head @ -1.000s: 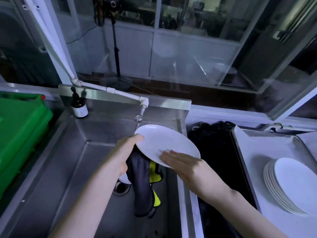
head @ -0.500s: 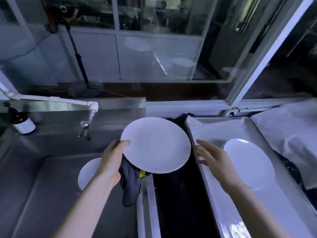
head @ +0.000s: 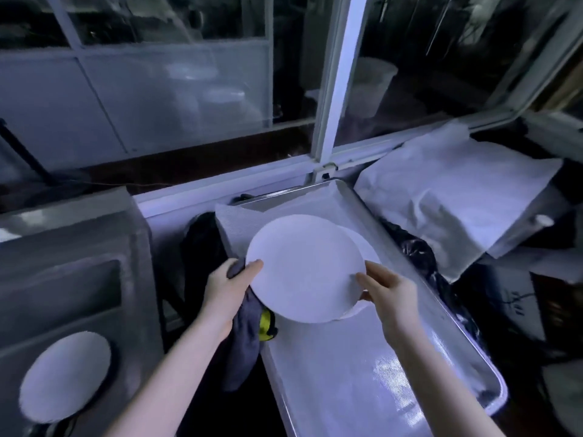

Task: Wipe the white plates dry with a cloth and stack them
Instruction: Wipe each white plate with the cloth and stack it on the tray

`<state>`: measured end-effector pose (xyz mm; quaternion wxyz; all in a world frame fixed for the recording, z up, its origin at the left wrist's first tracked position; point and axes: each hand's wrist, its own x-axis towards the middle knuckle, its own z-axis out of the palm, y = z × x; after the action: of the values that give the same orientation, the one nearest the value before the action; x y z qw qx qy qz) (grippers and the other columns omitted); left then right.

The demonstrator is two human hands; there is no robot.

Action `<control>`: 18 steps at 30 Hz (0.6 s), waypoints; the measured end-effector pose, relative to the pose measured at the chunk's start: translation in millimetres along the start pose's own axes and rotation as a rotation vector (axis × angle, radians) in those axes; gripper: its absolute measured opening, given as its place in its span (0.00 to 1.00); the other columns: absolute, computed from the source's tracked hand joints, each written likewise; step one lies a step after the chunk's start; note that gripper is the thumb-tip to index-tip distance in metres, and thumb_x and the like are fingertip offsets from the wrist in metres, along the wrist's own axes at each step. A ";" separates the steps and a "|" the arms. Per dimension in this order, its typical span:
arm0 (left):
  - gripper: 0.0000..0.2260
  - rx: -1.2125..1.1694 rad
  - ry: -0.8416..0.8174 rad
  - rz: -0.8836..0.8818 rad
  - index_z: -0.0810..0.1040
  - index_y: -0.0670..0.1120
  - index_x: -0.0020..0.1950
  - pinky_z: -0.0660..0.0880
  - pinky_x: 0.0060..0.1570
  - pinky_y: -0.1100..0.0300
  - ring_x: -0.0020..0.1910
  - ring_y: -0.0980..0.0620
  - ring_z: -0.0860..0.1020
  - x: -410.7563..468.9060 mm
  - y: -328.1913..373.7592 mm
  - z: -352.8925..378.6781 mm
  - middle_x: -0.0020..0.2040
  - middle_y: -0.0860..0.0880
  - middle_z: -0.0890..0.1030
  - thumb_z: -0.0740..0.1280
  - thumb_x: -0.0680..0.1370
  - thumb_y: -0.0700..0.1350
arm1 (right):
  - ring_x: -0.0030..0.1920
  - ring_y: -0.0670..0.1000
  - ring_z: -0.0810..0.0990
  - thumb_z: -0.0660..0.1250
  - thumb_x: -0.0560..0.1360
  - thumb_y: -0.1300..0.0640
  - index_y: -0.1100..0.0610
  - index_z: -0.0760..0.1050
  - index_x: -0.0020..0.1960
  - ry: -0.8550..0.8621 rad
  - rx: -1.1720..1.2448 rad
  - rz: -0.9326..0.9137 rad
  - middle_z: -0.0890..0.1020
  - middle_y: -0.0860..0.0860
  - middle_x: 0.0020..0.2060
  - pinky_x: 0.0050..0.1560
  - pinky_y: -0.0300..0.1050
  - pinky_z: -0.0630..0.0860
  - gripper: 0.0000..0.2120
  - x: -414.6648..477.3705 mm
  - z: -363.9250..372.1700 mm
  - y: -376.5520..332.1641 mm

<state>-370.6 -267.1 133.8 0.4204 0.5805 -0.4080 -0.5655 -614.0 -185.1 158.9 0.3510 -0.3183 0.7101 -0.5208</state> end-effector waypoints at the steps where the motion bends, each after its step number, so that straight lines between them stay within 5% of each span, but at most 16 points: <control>1: 0.08 0.039 -0.018 0.001 0.81 0.46 0.40 0.75 0.39 0.59 0.38 0.54 0.81 4.6 -2.8 11.8 0.38 0.51 0.85 0.76 0.71 0.49 | 0.34 0.46 0.81 0.69 0.69 0.64 0.45 0.86 0.44 0.017 -0.004 0.024 0.85 0.53 0.39 0.45 0.57 0.82 0.14 5.8 -9.0 6.7; 5: 0.06 0.237 -0.139 0.044 0.80 0.56 0.37 0.73 0.38 0.62 0.35 0.62 0.79 20.6 -9.8 46.4 0.35 0.57 0.83 0.73 0.70 0.55 | 0.34 0.47 0.76 0.68 0.68 0.65 0.54 0.85 0.43 0.077 0.019 0.080 0.80 0.55 0.34 0.48 0.59 0.82 0.10 31.6 -33.0 28.6; 9: 0.09 0.395 -0.245 -0.002 0.78 0.52 0.48 0.73 0.45 0.63 0.48 0.59 0.80 35.1 -12.0 62.0 0.43 0.58 0.84 0.70 0.71 0.53 | 0.31 0.47 0.72 0.67 0.66 0.63 0.66 0.79 0.44 0.085 -0.017 0.095 0.71 0.54 0.32 0.42 0.51 0.77 0.10 57.5 -43.2 45.6; 13: 0.10 0.561 -0.208 0.041 0.77 0.46 0.55 0.71 0.46 0.61 0.52 0.51 0.77 40.7 -14.2 77.5 0.51 0.51 0.82 0.69 0.74 0.43 | 0.26 0.46 0.70 0.67 0.67 0.65 0.65 0.75 0.37 0.089 -0.064 0.132 0.67 0.53 0.29 0.43 0.50 0.71 0.03 74.3 -41.0 56.7; 18: 0.11 0.599 -0.085 0.104 0.75 0.46 0.54 0.68 0.40 0.64 0.49 0.51 0.75 44.0 -20.6 81.1 0.45 0.55 0.79 0.72 0.73 0.40 | 0.27 0.47 0.65 0.67 0.67 0.64 0.57 0.69 0.30 0.096 -0.139 0.133 0.62 0.48 0.25 0.37 0.44 0.67 0.10 81.8 -32.0 66.7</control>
<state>-450.6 -304.6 99.9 0.2414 0.6327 -0.6029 -0.4218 -691.3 -218.5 87.8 0.3276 -0.2687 0.7800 -0.4606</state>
